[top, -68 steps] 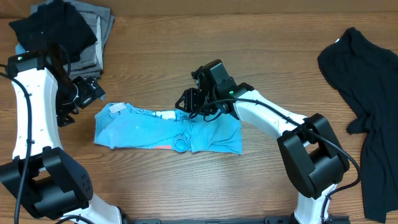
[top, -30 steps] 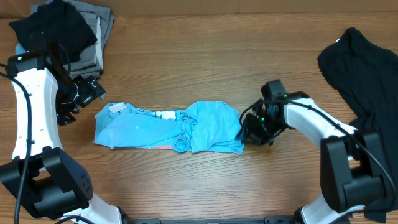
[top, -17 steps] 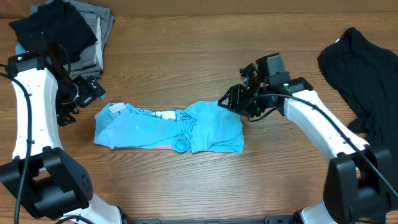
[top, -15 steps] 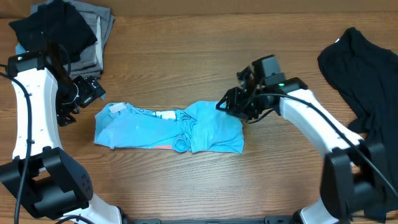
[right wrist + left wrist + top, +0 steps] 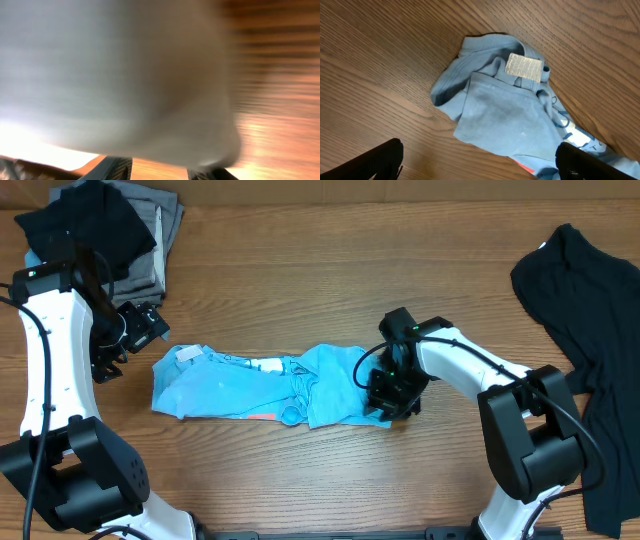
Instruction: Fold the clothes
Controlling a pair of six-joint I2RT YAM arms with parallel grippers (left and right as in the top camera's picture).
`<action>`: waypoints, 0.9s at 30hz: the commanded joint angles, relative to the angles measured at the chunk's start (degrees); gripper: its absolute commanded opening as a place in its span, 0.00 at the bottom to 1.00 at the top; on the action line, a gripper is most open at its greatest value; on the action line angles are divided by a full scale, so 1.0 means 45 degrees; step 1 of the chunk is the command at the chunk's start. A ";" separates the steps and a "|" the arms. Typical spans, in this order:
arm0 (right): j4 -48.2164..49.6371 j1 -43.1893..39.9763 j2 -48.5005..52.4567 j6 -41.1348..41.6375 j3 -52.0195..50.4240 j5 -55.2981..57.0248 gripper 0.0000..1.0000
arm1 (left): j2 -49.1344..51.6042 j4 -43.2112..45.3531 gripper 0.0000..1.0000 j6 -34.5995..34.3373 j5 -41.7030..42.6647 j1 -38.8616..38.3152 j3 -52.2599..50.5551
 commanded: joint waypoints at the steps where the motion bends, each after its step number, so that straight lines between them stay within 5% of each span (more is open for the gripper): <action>1: -0.0063 -0.0267 -0.0651 0.0316 0.0942 0.1205 0.38 | 0.0083 0.0083 1.00 -0.0005 0.0087 -0.0019 0.0112; 13: 0.2166 -0.0185 -0.0923 0.0121 0.3298 -0.0782 0.54 | 0.0083 -0.0005 1.00 0.0005 0.0039 -0.0019 0.0112; 20: 0.0573 -0.0185 -0.0913 0.0228 0.3317 0.1083 0.53 | 0.0083 0.0087 1.00 -0.0005 0.0000 -0.0019 0.0112; 27: 0.2827 0.0146 -0.0903 0.0019 0.3337 -0.1122 0.53 | 0.0083 0.0126 1.00 -0.0005 0.0005 -0.0019 0.0112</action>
